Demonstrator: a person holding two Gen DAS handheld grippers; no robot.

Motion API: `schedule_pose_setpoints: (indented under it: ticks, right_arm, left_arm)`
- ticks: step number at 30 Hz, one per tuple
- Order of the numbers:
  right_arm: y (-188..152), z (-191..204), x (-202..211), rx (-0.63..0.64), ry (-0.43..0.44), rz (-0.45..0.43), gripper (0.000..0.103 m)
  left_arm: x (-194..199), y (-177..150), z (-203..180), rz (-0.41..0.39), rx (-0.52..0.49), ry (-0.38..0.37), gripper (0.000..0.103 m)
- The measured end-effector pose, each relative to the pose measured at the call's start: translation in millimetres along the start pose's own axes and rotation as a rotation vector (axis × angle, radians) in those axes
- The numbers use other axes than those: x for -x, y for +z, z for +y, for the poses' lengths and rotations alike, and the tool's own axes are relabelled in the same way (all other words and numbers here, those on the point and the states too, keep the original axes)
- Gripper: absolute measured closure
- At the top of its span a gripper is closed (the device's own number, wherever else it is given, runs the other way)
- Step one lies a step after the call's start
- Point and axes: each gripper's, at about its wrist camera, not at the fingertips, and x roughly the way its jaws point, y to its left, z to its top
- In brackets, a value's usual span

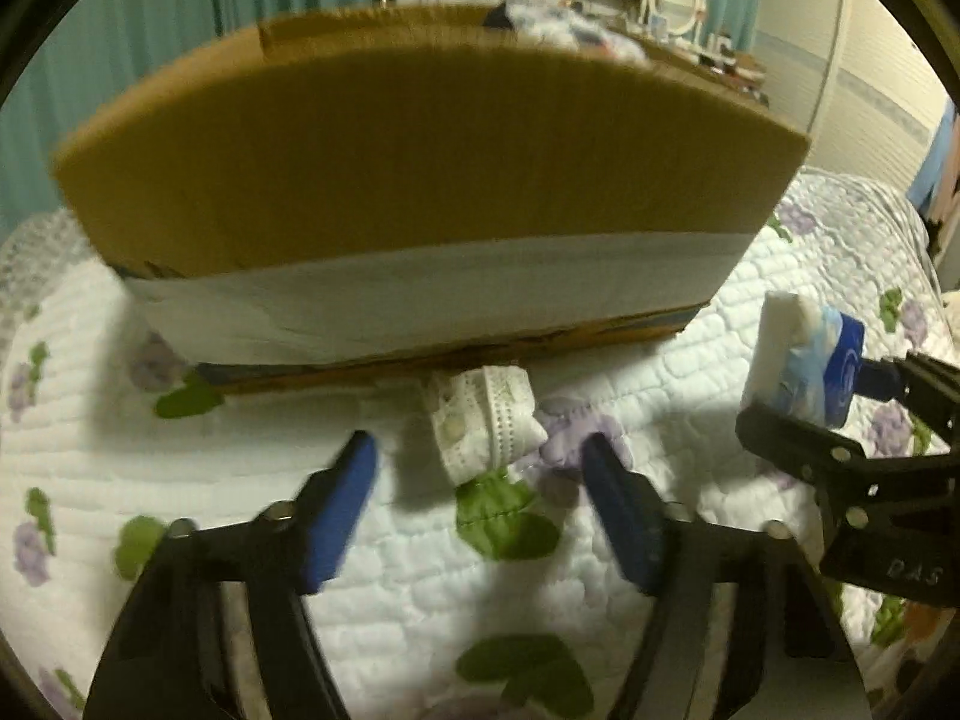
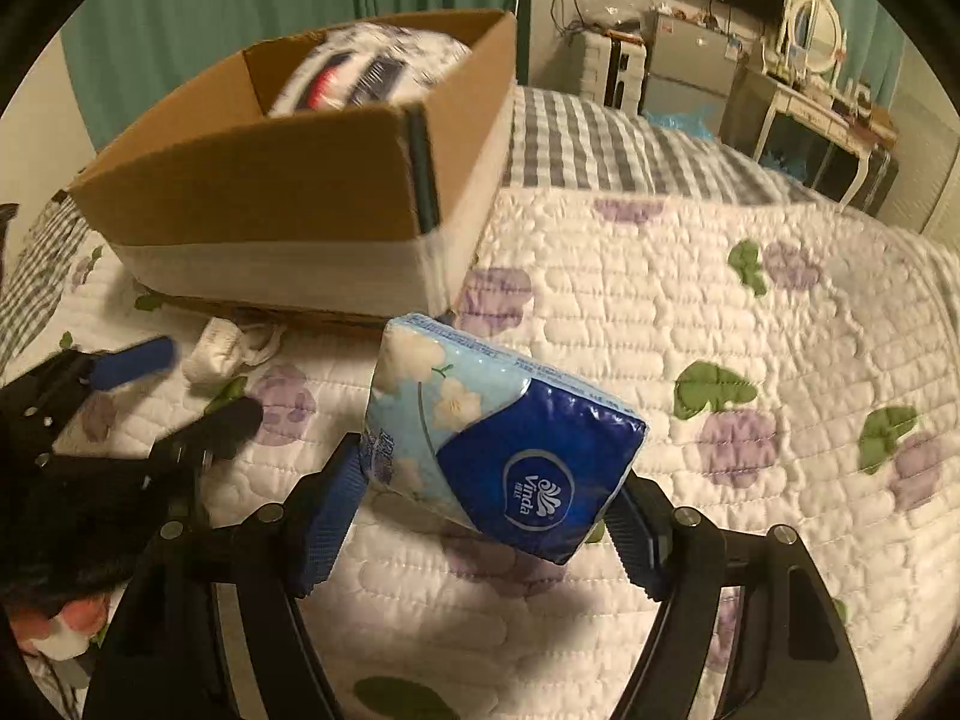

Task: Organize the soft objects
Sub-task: 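Grasp the small white mesh item with the left tool while the right holds the tissue pack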

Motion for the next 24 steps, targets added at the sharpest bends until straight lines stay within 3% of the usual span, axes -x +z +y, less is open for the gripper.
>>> schedule_pose_setpoints:
  ticks: [4,10,16,24]
  right_arm:
    - [0.3,-2.2,-2.4,0.001,0.016,-0.004,0.029]
    - [-3.3,-1.8,3.3,-0.01,0.011,-0.013,0.029]
    - [-6.7,1.3,19.4,-0.023,-0.01,-0.039,0.029]
    - [-6.9,19.8,76.4,-0.003,-0.005,-0.105,0.029]
  left_arm:
    - [-11.4,5.1,2.6,0.021,0.013,-0.032,0.056]
    - [-12.4,13.6,5.9,0.015,0.022,-0.026,0.075]
    - [6.9,9.1,19.4,0.012,0.052,-0.045,0.076]
    - [78.6,0.8,19.5,-0.084,-0.025,-0.016,0.076]
